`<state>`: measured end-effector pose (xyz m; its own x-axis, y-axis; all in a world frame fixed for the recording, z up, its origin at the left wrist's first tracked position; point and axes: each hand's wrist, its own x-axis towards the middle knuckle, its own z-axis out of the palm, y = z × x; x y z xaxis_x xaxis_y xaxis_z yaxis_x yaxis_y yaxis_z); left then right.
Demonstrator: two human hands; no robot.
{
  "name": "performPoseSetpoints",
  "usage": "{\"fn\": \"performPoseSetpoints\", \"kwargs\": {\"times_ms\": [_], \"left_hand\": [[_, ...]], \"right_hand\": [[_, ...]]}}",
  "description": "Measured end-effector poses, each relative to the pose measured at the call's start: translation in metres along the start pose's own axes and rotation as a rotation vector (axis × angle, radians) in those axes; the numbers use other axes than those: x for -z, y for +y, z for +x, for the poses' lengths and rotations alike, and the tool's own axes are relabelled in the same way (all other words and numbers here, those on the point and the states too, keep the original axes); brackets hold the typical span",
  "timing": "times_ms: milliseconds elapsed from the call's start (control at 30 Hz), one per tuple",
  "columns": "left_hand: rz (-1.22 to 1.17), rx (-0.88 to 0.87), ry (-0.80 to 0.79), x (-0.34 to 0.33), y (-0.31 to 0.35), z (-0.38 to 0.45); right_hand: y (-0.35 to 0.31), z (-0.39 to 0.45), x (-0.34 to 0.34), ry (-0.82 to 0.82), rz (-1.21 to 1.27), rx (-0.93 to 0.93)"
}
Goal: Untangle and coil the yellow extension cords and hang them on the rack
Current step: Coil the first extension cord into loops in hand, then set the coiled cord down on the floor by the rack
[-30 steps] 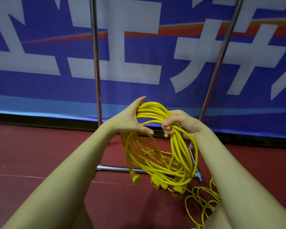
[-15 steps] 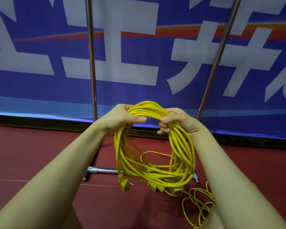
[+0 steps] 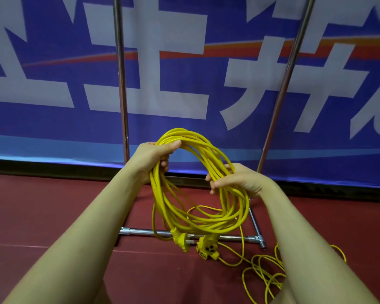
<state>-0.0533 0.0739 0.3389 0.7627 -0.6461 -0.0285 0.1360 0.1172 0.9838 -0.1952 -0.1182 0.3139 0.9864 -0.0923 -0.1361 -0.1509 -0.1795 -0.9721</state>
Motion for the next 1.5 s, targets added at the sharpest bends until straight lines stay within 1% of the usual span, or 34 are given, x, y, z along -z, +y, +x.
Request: {"fn": "performPoseSetpoints", "kwargs": {"times_ms": [67,167,267,400,500,567,633,733,800,867,967,1067,1167,1267,1367,1500], "left_hand": [[0.013,0.050,-0.026,0.003,0.000,0.000],[0.130,0.176,-0.145,0.016,0.003,-0.001],[0.287,0.255,-0.246,0.026,0.004,-0.008],[0.407,0.248,-0.258,0.033,-0.002,-0.010],[0.331,0.203,-0.210,0.037,-0.004,-0.010],[0.255,0.154,-0.186,0.039,-0.003,-0.012],[0.200,0.103,-0.155,0.040,-0.002,-0.015],[0.140,0.071,-0.094,0.040,0.003,-0.023],[0.128,0.054,-0.056,0.040,0.008,-0.029],[0.119,0.048,-0.010,0.038,0.014,-0.035],[0.081,0.041,0.038,0.035,0.019,-0.045],[0.070,0.030,0.049,0.032,0.024,-0.056],[0.095,0.018,0.039,0.030,0.031,-0.066],[0.187,-0.001,0.043,0.030,0.042,-0.071],[0.256,-0.012,0.065,0.032,0.050,-0.069],[0.359,-0.027,0.105,0.043,0.047,-0.056]], "right_hand": [[0.000,-0.001,-0.003,0.150,-0.007,0.004],[-0.003,-0.003,-0.005,0.300,-0.084,0.097],[-0.011,-0.005,-0.003,0.356,-0.155,0.188],[-0.014,-0.002,0.000,0.397,-0.171,0.236],[-0.015,0.000,-0.002,0.387,-0.139,0.246],[-0.016,0.000,-0.004,0.352,-0.037,0.254],[-0.019,-0.002,-0.005,0.299,0.038,0.275],[-0.025,-0.009,-0.008,0.181,0.093,0.301],[-0.030,-0.015,-0.010,0.104,0.104,0.306],[-0.034,-0.022,-0.012,0.073,0.080,0.297],[-0.038,-0.031,-0.019,0.098,-0.030,0.275],[-0.037,-0.036,-0.029,0.175,-0.148,0.251],[-0.037,-0.041,-0.033,0.221,-0.132,0.241],[-0.039,-0.045,-0.038,0.212,-0.123,0.255],[-0.043,-0.043,-0.044,0.265,-0.089,0.276],[-0.053,-0.028,-0.045,0.240,-0.037,0.269]]}}
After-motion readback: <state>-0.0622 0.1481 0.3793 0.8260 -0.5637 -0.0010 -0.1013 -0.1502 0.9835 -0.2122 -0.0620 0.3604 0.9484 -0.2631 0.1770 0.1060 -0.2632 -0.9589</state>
